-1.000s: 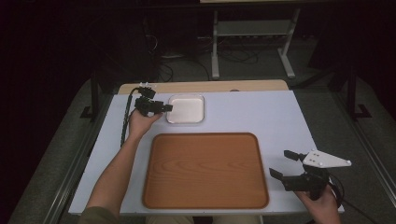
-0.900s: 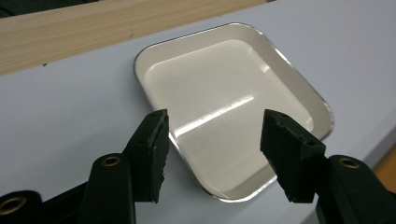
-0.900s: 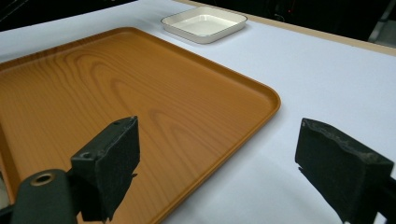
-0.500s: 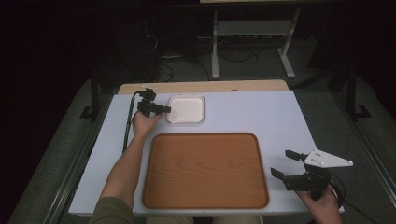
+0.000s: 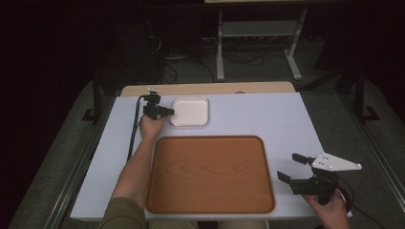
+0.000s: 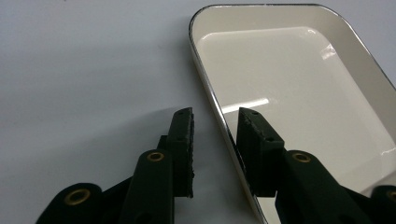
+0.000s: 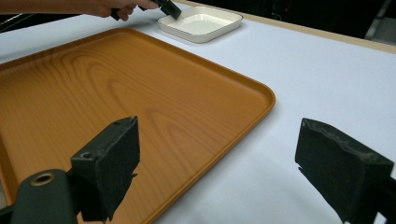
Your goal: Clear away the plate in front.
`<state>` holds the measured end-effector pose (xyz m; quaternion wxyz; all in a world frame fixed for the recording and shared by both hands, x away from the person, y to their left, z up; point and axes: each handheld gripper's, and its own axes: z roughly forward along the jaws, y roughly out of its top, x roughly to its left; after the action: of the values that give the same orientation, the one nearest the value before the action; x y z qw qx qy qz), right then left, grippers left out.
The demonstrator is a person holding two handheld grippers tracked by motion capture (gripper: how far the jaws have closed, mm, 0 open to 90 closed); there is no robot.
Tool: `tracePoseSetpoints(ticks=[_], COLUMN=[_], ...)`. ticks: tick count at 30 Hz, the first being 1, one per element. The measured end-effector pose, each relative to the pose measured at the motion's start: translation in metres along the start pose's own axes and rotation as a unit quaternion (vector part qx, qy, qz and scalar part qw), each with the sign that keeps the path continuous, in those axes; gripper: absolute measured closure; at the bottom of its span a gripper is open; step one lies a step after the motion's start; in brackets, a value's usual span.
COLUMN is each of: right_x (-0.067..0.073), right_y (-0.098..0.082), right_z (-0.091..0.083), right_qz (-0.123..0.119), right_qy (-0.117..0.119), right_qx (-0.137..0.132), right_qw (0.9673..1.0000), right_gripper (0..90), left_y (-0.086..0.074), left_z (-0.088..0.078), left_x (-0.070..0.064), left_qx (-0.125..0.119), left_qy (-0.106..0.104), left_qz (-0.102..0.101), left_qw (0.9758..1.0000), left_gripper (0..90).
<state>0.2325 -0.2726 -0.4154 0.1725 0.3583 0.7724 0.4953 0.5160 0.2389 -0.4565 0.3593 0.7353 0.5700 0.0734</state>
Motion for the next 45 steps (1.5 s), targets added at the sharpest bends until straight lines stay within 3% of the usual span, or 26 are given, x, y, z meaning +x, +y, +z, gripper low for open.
tracePoseSetpoints(ticks=[8, 15, 16, 26, 45], right_x=[0.0, -0.001, -0.001, 0.0, 0.001], right_y=[0.0, -0.001, -0.001, -0.001, 0.0], right_z=[0.0, 0.001, 0.001, 0.002, 0.003], right_qz=[0.0, 0.0, 0.0, 0.001, 0.002], right_qy=[0.0, 0.001, 0.001, 0.004, 0.011], right_qx=[0.001, 0.003, 0.003, 0.004, 0.0], right_qw=[1.0, 1.0, 1.0, 1.0, 0.9999], right_gripper=[13.2, 13.2, 13.1, 13.2, 13.2], left_y=[-0.001, -0.001, -0.002, -0.003, 0.004], left_z=[0.003, 0.005, 0.005, 0.004, -0.028], left_x=[0.0, 0.001, 0.002, 0.003, -0.008], left_qx=[-0.005, -0.011, -0.016, -0.018, -0.051], left_qy=[-0.015, -0.023, -0.026, -0.031, -0.064], left_qz=[-0.021, -0.054, -0.066, -0.083, -0.07], left_qw=[0.9997, 0.9982, 0.9974, 0.9959, 0.9942], left_gripper=[76.7, 83.7, 85.7, 89.0, 89.1])
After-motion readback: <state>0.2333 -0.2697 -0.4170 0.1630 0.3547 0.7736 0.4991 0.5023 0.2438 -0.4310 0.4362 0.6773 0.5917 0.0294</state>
